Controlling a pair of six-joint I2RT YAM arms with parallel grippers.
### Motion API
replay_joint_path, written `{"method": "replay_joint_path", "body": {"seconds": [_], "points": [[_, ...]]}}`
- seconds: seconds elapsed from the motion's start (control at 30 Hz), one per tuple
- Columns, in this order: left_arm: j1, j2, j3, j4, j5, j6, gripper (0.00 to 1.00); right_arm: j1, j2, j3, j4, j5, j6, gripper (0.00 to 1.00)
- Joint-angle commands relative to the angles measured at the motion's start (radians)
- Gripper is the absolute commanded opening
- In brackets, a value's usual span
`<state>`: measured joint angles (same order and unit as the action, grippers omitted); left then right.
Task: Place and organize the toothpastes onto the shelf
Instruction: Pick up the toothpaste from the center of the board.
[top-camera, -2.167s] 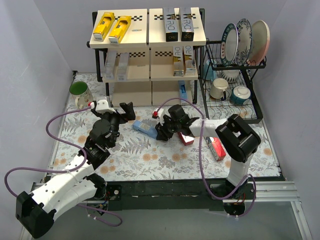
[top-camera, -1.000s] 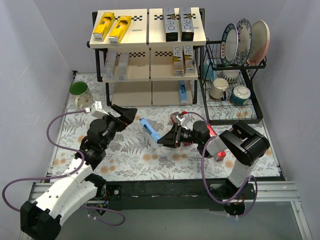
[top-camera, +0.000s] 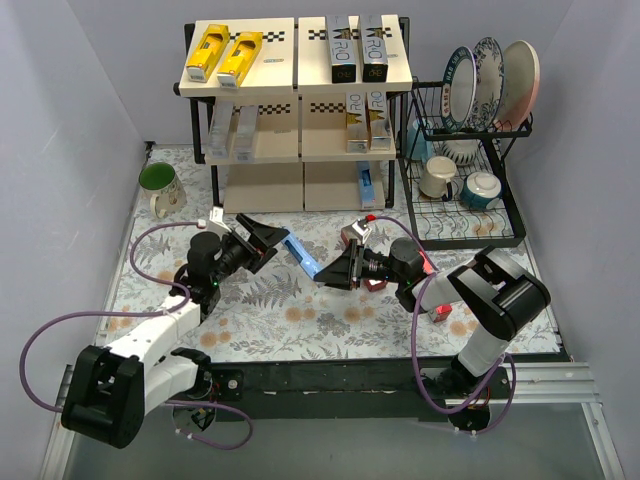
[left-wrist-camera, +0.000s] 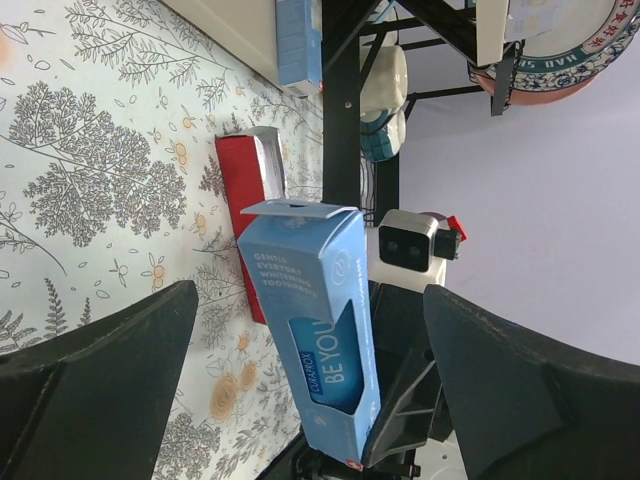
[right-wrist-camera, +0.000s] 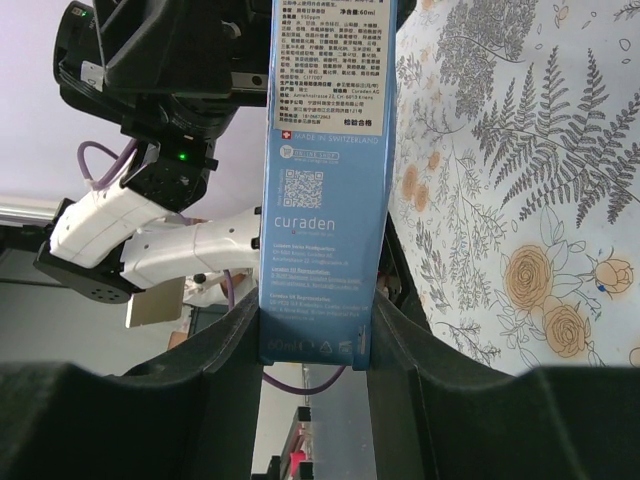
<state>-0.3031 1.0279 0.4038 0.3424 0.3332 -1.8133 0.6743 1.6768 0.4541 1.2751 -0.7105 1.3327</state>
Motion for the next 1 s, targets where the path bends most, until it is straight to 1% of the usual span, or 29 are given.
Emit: {"method": "replay_joint_path", "body": {"seconds": [0.0, 0.3, 0.53, 0.57, 0.77, 0.8, 0.87, 0.9, 0.97], "points": [[-0.013, 0.020, 0.004, 0.059, 0.021, 0.008, 0.95, 0.001, -0.037, 0.043, 0.529, -0.010, 0.006, 0.16], [-0.050, 0.075, -0.002, 0.171, 0.000, -0.020, 0.87, 0.011, -0.015, 0.058, 0.572, -0.009, 0.045, 0.16], [-0.073, 0.116, 0.001, 0.247, -0.010, -0.055, 0.78, 0.019, -0.006, 0.063, 0.570, -0.010, 0.043, 0.16], [-0.077, 0.120, 0.001, 0.251, -0.011, -0.058, 0.75, 0.019, -0.005, 0.063, 0.572, -0.010, 0.043, 0.16], [-0.091, 0.109, -0.003, 0.268, -0.025, -0.067, 0.66, 0.024, 0.008, 0.054, 0.579, -0.010, 0.043, 0.17], [-0.090, 0.106, -0.005, 0.267, -0.032, -0.067, 0.63, 0.024, 0.011, 0.051, 0.580, -0.012, 0.043, 0.17], [-0.091, 0.092, -0.010, 0.261, -0.042, -0.066, 0.59, 0.024, 0.009, 0.049, 0.578, -0.015, 0.042, 0.18], [-0.090, 0.087, -0.011, 0.253, -0.049, -0.066, 0.54, 0.024, 0.011, 0.044, 0.573, -0.018, 0.040, 0.20], [-0.091, 0.078, -0.013, 0.251, -0.054, -0.064, 0.50, 0.024, 0.011, 0.041, 0.569, -0.020, 0.033, 0.22]]}}
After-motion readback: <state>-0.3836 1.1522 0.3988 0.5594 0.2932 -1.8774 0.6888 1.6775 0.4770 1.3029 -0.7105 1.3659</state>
